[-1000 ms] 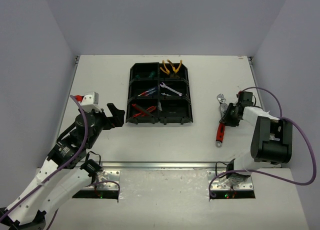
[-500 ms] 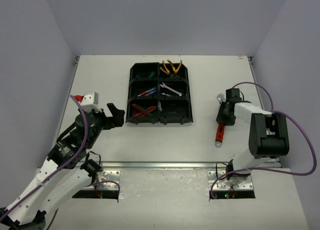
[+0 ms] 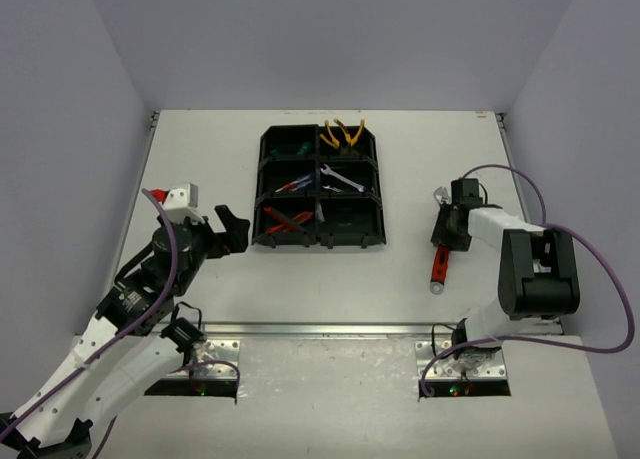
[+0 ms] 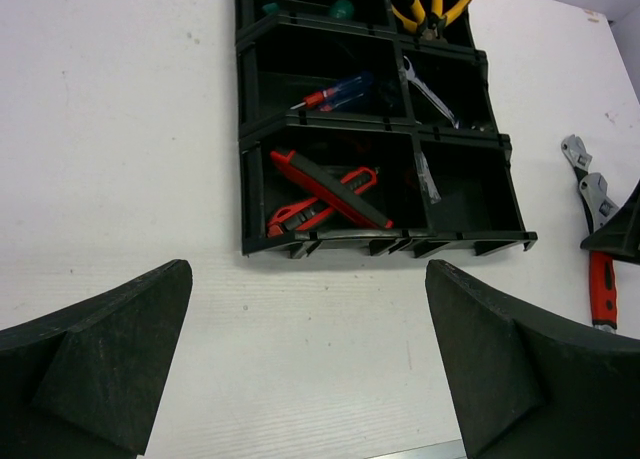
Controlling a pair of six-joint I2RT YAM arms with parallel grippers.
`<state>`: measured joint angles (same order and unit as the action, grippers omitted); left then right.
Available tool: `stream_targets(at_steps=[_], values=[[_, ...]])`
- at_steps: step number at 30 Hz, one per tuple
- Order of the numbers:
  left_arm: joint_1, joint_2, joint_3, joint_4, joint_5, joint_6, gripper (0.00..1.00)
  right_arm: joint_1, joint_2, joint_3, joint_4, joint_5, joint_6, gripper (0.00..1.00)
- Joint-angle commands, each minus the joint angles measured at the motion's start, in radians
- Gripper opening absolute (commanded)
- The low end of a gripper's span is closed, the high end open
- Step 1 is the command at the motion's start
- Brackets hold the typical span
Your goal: Sort the tools into containers
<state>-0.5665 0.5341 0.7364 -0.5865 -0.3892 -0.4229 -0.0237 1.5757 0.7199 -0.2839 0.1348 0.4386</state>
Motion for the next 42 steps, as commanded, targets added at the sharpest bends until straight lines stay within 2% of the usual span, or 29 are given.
stream_targets(at_steps=[1, 5, 11, 25, 29, 33, 38, 40, 42], values=[[-0.013, 0.006, 0.004, 0.036, -0.008, 0.009, 1.0, 0.016, 0.018, -0.071, -0.037, -0.021, 0.023, 0.52], [-0.013, 0.003, 0.003, 0.036, -0.006, 0.01, 1.0, 0.016, -0.037, -0.108, -0.041, -0.008, 0.018, 0.57], [-0.013, 0.006, 0.003, 0.037, -0.004, 0.01, 1.0, 0.016, -0.046, -0.116, -0.044, -0.028, 0.015, 0.57], [-0.013, 0.004, 0.003, 0.034, -0.008, 0.009, 1.0, 0.016, 0.02, 0.027, -0.066, 0.031, -0.016, 0.56], [-0.013, 0.004, 0.003, 0.036, -0.007, 0.009, 1.0, 0.016, 0.084, 0.102, -0.088, 0.04, -0.051, 0.51], [-0.013, -0.003, 0.001, 0.037, -0.007, 0.009, 1.0, 0.016, 0.153, 0.15, -0.092, 0.055, -0.066, 0.4], [-0.013, -0.002, 0.003, 0.037, -0.005, 0.01, 1.0, 0.016, 0.209, 0.181, -0.095, 0.076, -0.075, 0.37], [-0.013, -0.002, 0.002, 0.039, -0.002, 0.01, 1.0, 0.016, 0.222, 0.188, -0.099, 0.079, -0.078, 0.39], [-0.013, -0.003, 0.001, 0.037, -0.002, 0.01, 1.0, 0.016, 0.216, 0.191, -0.105, 0.077, -0.077, 0.49]])
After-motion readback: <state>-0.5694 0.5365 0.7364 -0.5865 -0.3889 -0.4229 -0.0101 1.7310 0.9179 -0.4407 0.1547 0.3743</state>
